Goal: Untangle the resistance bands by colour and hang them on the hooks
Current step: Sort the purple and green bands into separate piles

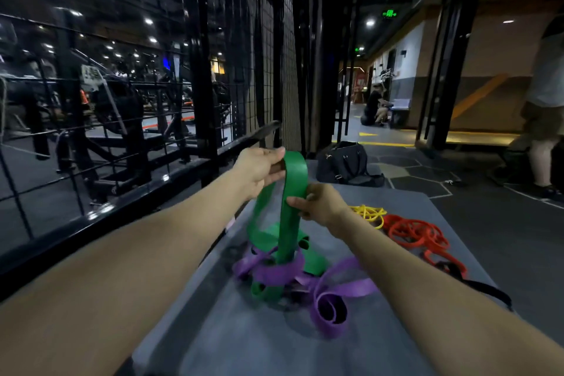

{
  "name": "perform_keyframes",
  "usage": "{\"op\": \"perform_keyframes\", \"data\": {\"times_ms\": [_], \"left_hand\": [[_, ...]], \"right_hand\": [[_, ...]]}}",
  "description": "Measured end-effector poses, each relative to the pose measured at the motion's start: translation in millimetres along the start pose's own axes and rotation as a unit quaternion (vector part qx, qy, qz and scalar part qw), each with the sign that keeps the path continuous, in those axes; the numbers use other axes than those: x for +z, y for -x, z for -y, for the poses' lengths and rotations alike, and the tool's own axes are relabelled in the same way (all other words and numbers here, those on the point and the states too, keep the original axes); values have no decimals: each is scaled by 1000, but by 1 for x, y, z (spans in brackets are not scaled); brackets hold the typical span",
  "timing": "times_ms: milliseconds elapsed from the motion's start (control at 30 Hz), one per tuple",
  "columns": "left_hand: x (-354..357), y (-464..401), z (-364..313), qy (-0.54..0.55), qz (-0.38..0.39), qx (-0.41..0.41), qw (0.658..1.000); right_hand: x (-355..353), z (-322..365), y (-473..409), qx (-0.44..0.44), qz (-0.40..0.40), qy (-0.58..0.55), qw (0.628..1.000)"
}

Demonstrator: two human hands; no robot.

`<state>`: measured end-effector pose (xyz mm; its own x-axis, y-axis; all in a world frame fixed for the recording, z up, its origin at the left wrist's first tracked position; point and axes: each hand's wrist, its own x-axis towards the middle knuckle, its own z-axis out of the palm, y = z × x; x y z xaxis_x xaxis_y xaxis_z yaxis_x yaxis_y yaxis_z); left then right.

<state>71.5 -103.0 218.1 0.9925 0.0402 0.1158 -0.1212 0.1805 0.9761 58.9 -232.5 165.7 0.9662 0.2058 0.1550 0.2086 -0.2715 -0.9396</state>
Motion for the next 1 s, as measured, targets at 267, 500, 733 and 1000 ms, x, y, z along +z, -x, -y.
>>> {"op": "perform_keyframes", "data": {"times_ms": [267,500,733,1000], "left_hand": [[-36,0,63,-240,94,-58,965],[-50,-13,116,-347,77,-70,932],[-55,-41,109,-290,12,-6,957],[-48,-61,127,-272,68,-36,959]], "right_hand": [[2,10,-49,19,-160,-44,986],[-9,12,-77,-12,-196,-128,972],[-3,-43,-74,90,-89,-6,992],[3,-77,-69,139,14,-151,979]]}}
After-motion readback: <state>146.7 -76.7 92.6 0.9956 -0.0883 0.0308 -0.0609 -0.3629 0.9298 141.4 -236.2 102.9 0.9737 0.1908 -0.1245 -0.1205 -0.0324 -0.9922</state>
